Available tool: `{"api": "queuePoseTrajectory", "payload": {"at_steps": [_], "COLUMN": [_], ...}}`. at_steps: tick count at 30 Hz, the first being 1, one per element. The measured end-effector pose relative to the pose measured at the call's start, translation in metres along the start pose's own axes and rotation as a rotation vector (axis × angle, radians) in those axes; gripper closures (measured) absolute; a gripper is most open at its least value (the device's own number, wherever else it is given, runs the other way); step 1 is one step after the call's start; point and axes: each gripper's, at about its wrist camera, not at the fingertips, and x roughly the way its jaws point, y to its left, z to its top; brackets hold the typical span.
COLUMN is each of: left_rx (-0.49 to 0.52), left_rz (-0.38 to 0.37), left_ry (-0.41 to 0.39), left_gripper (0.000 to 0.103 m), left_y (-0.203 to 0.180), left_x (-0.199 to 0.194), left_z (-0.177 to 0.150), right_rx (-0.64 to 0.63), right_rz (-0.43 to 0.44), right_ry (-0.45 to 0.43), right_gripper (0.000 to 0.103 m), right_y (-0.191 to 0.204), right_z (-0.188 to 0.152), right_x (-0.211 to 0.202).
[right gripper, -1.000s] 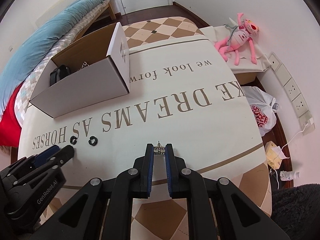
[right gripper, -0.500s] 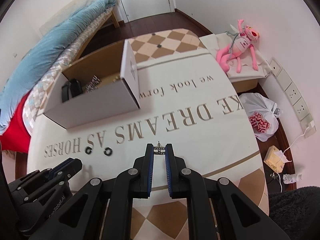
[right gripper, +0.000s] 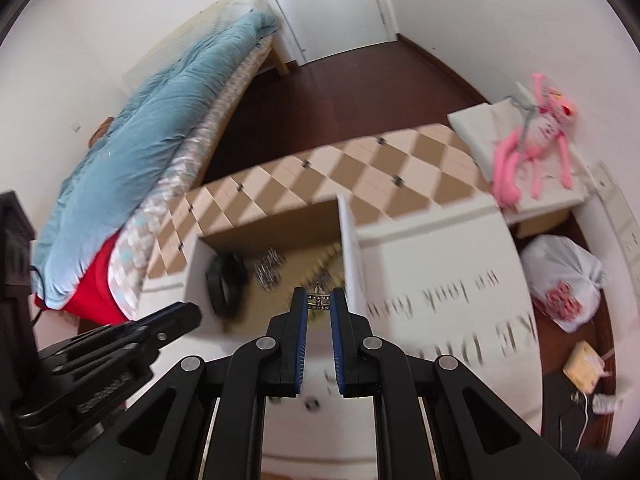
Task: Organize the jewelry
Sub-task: 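Lower both charms into the white box and open both tools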
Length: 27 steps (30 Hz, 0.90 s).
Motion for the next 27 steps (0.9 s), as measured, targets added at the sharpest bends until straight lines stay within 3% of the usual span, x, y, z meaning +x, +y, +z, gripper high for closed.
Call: {"api": "queuePoseTrajectory", "payload": {"at_steps": [6, 8, 10, 11, 17, 19, 21, 24, 27], "left_rx": [-0.036, -0.049, -0.052, -0.052, -0.074, -0.074, -0.070, -0.055, -0.047], "left_rz": [0.044, 0.082, 0.136, 0.147, 0.190, 0.206, 0.224, 0.257, 0.285], "left_ry": [0.065, 0.078, 0.076, 0.066, 0.048, 0.040, 0.029, 0.002, -0.015], "left_gripper": [0.092, 0.081, 0.022, 0.013, 0.012, 0.010, 0.004, 0.000, 0.000], "left_y": [0.016, 0.020, 0.022, 0.024, 0.040, 0.043, 0.045, 0.044, 0.042], "left_x": [0.018, 0.022, 0.022, 0.020, 0.012, 0.011, 0.009, 0.007, 0.004], "left_z": [0.033, 0.039, 0.041, 0.042, 0.037, 0.034, 0.030, 0.023, 0.016], "right_rx": [-0.050, -0.060, -0.062, -0.064, -0.082, -0.096, -0.118, -0.153, -0.182], "right_rz": [0.025, 0.019, -0.002, -0.007, -0.074, -0.111, -0.161, -0.224, -0.275], "right_ry": [0.145, 0.203, 0.217, 0.215, 0.179, 0.164, 0.147, 0.141, 0.146], "right_gripper": [0.090, 0.088, 0.073, 0.062, 0.057, 0.049, 0.026, 0.006, 0.002], "right_y": [0.009, 0.012, 0.011, 0.011, 0.007, 0.006, 0.007, 0.010, 0.012], "right_z": [0.044, 0.054, 0.058, 0.059, 0.059, 0.057, 0.051, 0.042, 0.031], "right_x": [0.045, 0.061, 0.068, 0.069, 0.062, 0.058, 0.054, 0.052, 0.052]}}
